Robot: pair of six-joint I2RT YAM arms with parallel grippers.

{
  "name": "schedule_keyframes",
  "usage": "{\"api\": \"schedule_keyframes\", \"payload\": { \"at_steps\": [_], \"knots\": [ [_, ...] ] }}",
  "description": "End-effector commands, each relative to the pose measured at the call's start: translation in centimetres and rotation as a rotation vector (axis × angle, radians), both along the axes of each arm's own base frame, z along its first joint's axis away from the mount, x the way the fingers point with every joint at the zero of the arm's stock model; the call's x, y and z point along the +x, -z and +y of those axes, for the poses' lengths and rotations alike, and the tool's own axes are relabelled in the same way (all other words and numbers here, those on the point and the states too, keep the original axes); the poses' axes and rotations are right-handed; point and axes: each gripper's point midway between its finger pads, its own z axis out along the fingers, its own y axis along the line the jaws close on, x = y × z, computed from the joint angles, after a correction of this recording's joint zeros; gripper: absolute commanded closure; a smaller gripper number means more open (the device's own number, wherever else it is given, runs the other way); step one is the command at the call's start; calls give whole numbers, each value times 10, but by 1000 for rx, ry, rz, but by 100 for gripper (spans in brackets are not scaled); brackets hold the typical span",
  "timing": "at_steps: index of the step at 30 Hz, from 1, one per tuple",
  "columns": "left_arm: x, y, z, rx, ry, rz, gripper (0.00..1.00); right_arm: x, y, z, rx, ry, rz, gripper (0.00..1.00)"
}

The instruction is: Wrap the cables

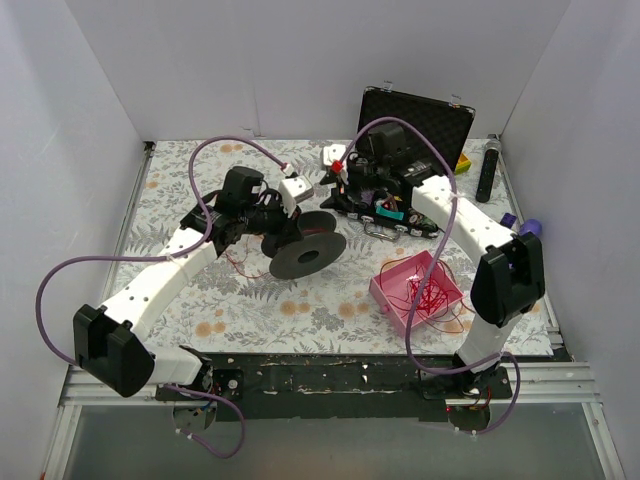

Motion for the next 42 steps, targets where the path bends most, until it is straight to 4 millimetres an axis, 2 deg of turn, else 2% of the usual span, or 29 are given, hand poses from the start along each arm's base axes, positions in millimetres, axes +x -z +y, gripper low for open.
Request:
{"api": "schedule_keyframes", "payload": {
  "at_steps": [1, 3, 6, 10, 13, 18, 21, 27, 31, 34, 36, 39, 40, 42],
  "knots": [
    [-34, 34, 2, 21, 47, 187, 100, 12, -59, 3, 140, 84, -105, 35],
    [-36, 34, -1, 4, 54, 202, 100, 15, -60, 2, 139, 125, -84, 35],
    [-34, 22, -10, -50, 52, 211, 100, 28, -65, -5, 142, 245, -55, 36],
    [-2, 15, -4, -31, -95, 140, 100, 38, -81, -16, 179, 403, -6, 36],
    [20, 23, 11, 27, -221, 82, 100, 32, -87, -20, 201, 438, 40, 36],
    [27, 34, 21, 63, -291, 65, 100, 5, -78, -14, 228, 325, 90, 36],
    [26, 28, 21, 48, -297, 63, 100, -16, -67, -8, 230, 227, 147, 36],
    [28, 17, 21, 35, -316, 53, 100, -43, -67, 1, 248, 57, 206, 38],
    [28, 18, 22, 40, -318, 48, 100, -40, -48, 6, 208, 30, 235, 40],
    [28, 17, 21, 33, -313, 45, 100, -40, -30, 8, 169, -7, 248, 50],
    [28, 15, 21, 28, -311, 42, 100, -44, -25, 10, 159, -49, 259, 52],
    [28, 16, 20, 27, -308, 44, 100, -38, -20, 11, 148, -30, 267, 54],
    [28, 16, 20, 28, -308, 45, 100, -37, -18, 12, 146, -29, 267, 56],
    [28, 16, 20, 28, -304, 44, 100, -37, -16, 12, 148, -32, 270, 67]
  ]
}}
